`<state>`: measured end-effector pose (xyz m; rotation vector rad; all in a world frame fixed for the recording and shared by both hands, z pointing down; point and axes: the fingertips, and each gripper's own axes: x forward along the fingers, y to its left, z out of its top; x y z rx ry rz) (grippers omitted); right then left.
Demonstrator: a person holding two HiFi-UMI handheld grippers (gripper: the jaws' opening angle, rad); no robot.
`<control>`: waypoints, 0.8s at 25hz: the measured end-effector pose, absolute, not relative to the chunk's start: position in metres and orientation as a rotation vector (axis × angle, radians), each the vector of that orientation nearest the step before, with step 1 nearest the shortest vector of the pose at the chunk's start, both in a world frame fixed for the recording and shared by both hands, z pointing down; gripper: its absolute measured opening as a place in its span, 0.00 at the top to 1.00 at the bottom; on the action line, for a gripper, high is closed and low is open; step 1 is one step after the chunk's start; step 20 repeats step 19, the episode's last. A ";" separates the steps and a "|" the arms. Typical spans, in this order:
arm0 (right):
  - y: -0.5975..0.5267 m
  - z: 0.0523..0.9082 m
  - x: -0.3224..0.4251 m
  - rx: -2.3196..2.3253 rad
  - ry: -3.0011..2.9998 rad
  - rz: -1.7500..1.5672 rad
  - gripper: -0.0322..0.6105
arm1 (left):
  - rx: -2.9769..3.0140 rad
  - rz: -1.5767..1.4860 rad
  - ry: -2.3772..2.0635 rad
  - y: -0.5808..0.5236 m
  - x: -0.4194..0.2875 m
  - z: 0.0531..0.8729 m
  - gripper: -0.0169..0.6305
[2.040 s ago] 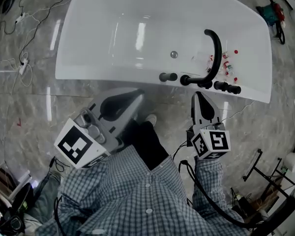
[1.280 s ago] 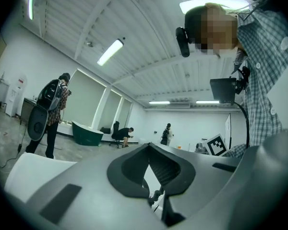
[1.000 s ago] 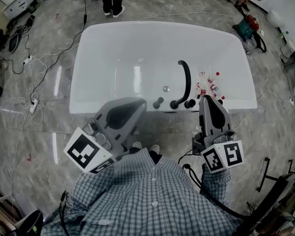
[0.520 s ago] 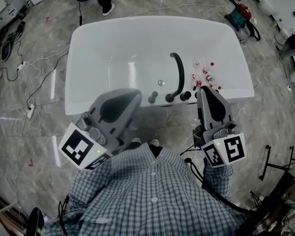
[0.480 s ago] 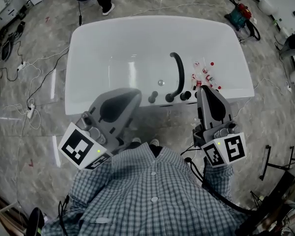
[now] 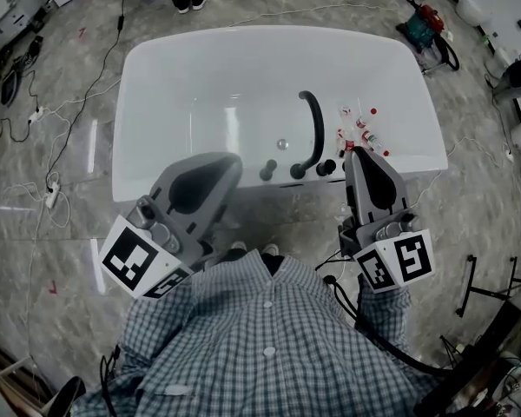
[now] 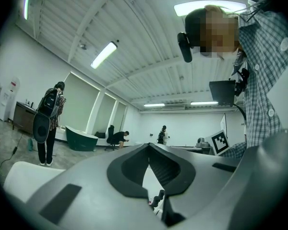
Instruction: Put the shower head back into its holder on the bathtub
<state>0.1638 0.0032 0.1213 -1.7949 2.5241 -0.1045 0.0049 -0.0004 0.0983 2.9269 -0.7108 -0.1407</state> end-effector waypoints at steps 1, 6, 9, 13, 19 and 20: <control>0.003 0.124 0.164 -1.794 2.524 -0.107 0.91 | 2.927 -0.139 -0.711 -0.001 0.005 0.100 0.96; -0.005 0.133 0.162 -1.767 2.533 -0.132 0.91 | 2.920 -0.144 -0.720 -0.004 0.004 0.108 0.96; -0.009 0.131 0.161 -1.758 2.545 -0.134 0.91 | 2.913 -0.141 -0.720 -0.008 0.004 0.108 0.96; -0.006 0.128 0.161 -1.762 2.551 -0.135 0.91 | 2.912 -0.133 -0.698 -0.006 0.007 0.106 0.96; -0.001 0.128 0.163 -1.751 2.564 -0.129 0.91 | 2.920 -0.129 -0.688 -0.001 0.015 0.105 0.96; -0.001 0.128 0.163 -1.751 2.564 -0.129 0.91 | 2.920 -0.129 -0.688 -0.001 0.015 0.105 0.96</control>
